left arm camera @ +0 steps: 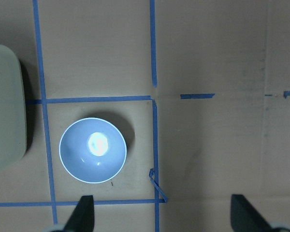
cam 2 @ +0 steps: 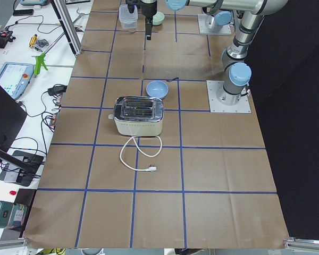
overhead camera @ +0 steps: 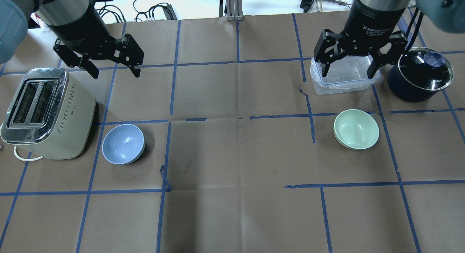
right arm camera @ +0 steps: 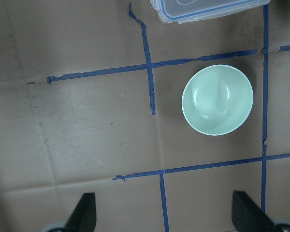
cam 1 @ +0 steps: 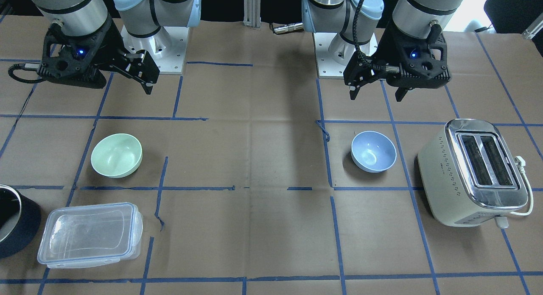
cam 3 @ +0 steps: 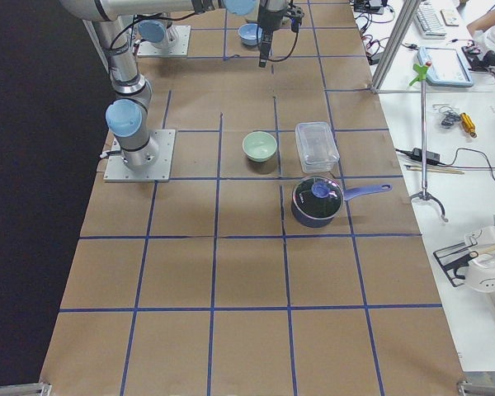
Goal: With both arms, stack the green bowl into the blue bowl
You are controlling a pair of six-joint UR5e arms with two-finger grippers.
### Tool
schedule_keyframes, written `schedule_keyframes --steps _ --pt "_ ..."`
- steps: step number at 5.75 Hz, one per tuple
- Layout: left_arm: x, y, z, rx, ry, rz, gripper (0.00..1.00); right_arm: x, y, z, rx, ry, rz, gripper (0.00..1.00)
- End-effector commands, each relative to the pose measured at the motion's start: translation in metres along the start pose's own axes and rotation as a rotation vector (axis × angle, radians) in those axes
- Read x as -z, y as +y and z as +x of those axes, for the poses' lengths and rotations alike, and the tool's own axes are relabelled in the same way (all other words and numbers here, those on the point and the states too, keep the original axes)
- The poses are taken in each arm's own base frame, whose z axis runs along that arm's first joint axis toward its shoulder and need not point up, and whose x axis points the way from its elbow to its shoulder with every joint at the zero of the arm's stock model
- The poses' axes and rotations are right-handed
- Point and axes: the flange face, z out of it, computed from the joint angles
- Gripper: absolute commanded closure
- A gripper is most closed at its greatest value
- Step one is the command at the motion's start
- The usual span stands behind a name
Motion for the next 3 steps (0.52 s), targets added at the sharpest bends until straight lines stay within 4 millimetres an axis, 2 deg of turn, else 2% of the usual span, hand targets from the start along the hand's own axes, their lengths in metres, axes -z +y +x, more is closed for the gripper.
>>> schedule_keyframes --steps 1,3 --pt "-0.0003 -0.0006 0.0015 -0.002 0.008 0.001 0.02 0.0026 -0.0004 -0.001 0.001 -0.004 0.011 0.0" --pt "-0.0011 -0.0011 0.002 0.0 0.012 0.0 0.02 0.0018 -0.0005 -0.0003 0.0 -0.004 0.008 0.0"
